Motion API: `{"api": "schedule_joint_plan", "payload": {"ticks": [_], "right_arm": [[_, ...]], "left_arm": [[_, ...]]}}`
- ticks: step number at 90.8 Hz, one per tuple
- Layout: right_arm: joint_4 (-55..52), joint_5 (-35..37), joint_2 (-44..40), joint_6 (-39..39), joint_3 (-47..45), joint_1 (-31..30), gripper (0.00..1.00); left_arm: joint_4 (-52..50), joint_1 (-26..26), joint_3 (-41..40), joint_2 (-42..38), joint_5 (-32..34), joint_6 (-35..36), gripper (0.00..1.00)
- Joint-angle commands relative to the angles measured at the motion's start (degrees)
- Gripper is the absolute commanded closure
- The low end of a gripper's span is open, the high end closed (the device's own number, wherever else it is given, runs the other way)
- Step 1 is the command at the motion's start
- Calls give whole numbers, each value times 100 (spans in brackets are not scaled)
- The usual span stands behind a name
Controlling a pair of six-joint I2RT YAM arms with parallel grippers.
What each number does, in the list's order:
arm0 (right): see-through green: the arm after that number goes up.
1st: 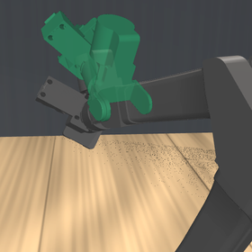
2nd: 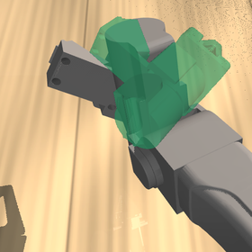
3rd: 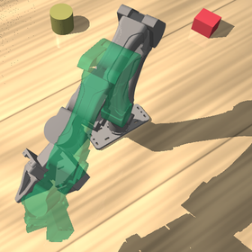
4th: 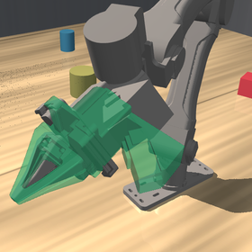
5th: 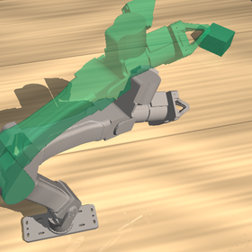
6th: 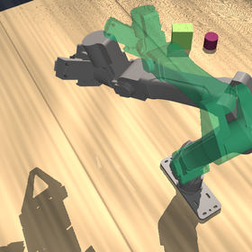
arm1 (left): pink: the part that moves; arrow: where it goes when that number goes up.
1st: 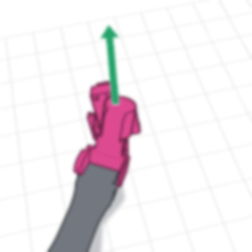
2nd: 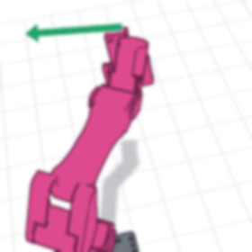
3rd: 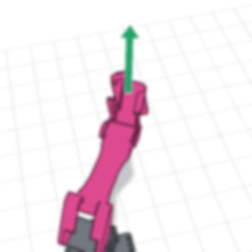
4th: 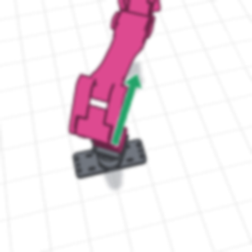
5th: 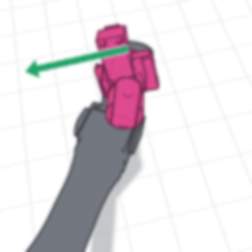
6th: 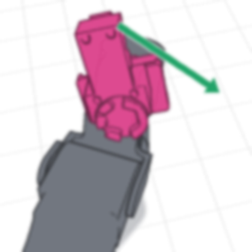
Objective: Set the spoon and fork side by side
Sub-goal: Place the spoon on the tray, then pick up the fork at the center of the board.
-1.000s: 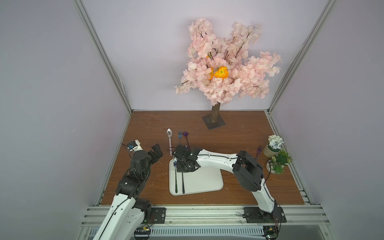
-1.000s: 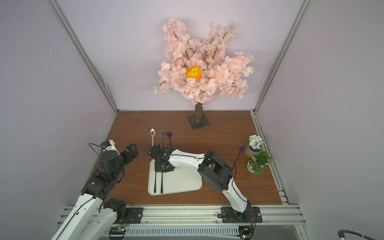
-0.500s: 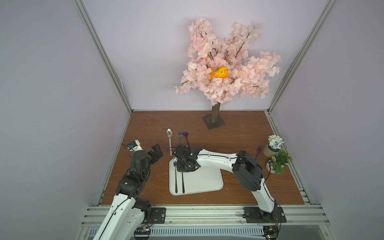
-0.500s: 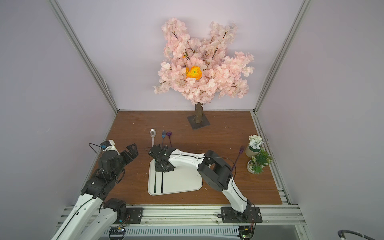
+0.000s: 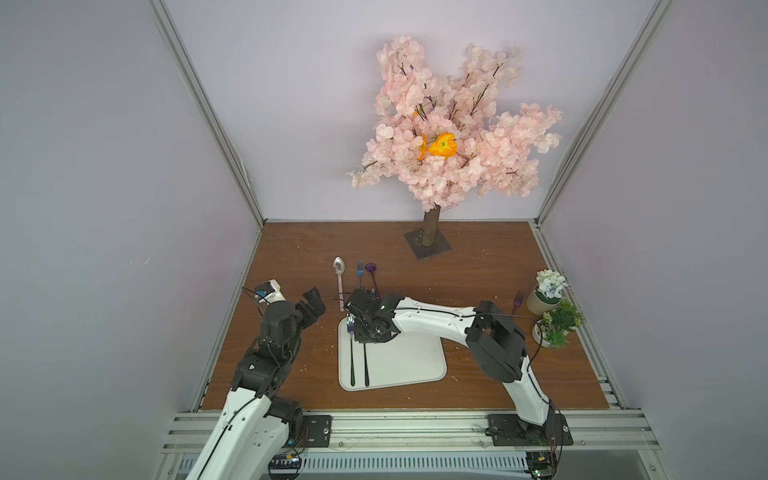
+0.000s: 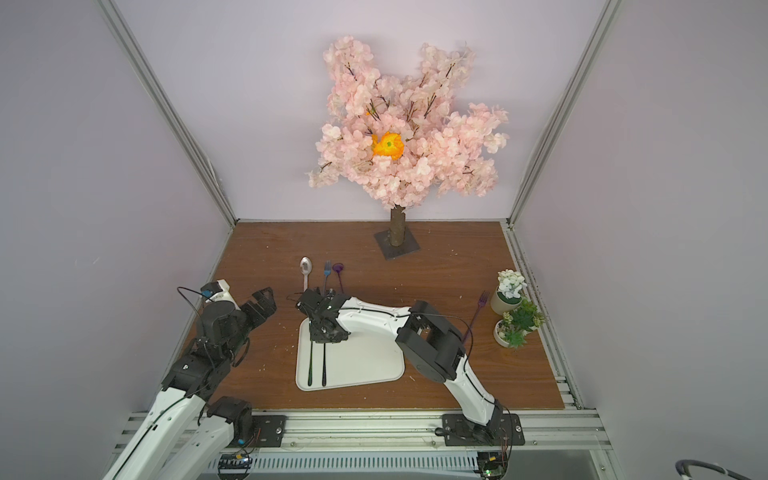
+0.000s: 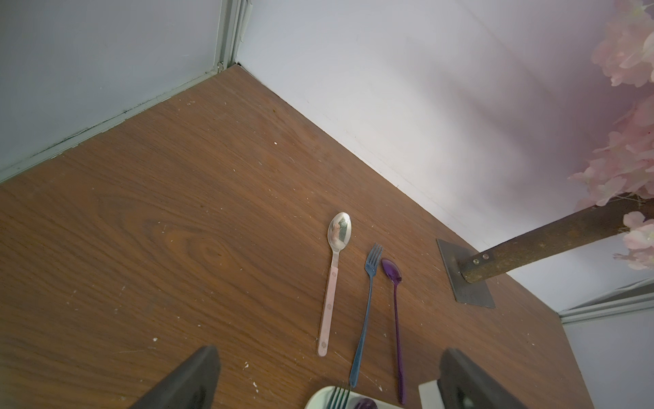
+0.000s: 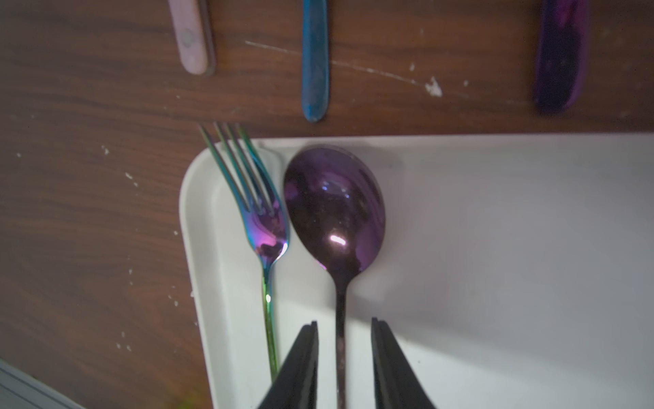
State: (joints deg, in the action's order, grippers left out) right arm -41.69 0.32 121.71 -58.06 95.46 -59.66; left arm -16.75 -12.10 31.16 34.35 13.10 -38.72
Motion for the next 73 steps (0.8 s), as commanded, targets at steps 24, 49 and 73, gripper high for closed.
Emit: {"api": "schedule_joint_plan", "payload": {"ticks": [24,49,73], "right_arm": [[-958,1062,-2382,1136,-1036,1016,36],[-831,1044,-4007,2430,-3192,3945,37],[123,578,-4011,3101,-4272,5777,42]], "left_arm": [[25,56,191,432,-419,81,0],[74,54,258,732,-726,300,0],[106,53,273,791,-712,320,0]]}}
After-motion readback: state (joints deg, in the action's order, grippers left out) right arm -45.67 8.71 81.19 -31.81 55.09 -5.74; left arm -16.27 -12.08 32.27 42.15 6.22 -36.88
